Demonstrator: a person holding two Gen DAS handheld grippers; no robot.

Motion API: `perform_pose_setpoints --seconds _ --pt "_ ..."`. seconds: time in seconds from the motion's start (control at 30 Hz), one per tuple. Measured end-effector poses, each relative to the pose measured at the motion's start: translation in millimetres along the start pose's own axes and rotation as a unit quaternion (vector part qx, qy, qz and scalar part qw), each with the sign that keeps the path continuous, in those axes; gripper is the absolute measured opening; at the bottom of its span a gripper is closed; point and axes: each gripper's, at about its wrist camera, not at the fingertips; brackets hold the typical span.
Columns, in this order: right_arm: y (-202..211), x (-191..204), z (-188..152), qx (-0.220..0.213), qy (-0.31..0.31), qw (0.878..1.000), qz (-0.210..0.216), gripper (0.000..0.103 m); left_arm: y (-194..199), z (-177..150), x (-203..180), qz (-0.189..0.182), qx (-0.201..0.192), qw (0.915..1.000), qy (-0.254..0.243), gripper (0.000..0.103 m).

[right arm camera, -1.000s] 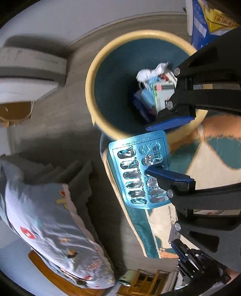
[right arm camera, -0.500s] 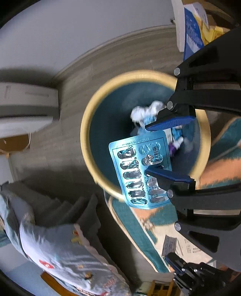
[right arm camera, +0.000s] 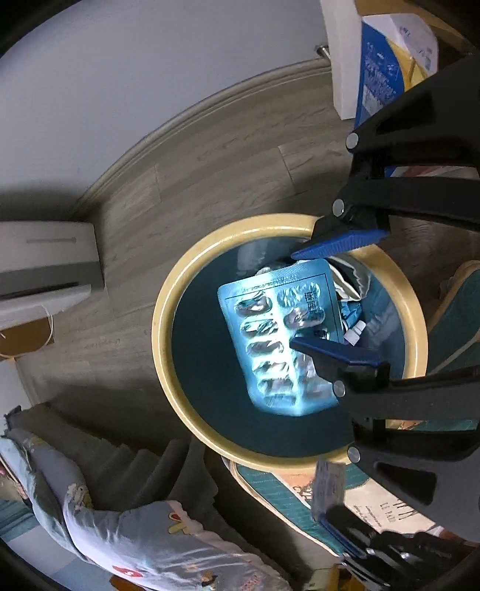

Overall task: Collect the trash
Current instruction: 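Open both tools to drop the wrapper and blister pack into the bin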

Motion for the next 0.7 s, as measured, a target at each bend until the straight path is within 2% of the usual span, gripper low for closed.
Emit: perform_pose_setpoints --seconds 0.07,0.17,0.3,0.37,0.47,0.53,0.63,0.7 --pt "1 1 0 -0.002 0.007 1.0 -0.002 0.054 -5 -2 1 0.007 0.007 0.9999 0.005 0.031" --pt "2 2 2 -0.001 0.006 1.0 0.004 0.054 -3 -4 2 0.016 0.009 0.9998 0.003 0.041" --pt "21 6 -4 -0.006 0.012 1.0 0.014 0.056 12 -8 -1 0.027 0.009 0.9996 0.004 0.049" --pt "37 10 -9 -0.016 0.02 1.0 0.016 0.063 26 -10 -8 0.042 0.0 0.9991 -0.006 0.075" --pt "64 17 -20 -0.038 0.04 0.998 0.018 0.072 48 -13 -20 0.058 -0.021 0.9979 -0.022 0.09" --pt "82 19 -30 -0.053 0.05 0.997 0.014 0.08 61 -16 -27 0.073 -0.031 0.9963 -0.032 0.096" --pt "108 16 -45 -0.082 0.059 0.995 0.013 0.089 78 -23 -39 0.104 -0.036 0.9925 -0.054 0.096" --pt "119 14 -56 -0.092 0.06 0.994 0.014 0.094 84 -28 -43 0.112 -0.034 0.9916 -0.055 0.097"
Point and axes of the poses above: each gripper's, at about its wrist camera, not at the fingertips, and y roughly against the way its jaws point, x to its left, z to its top, and after that the axes turned 6 degrees about y, right-handed
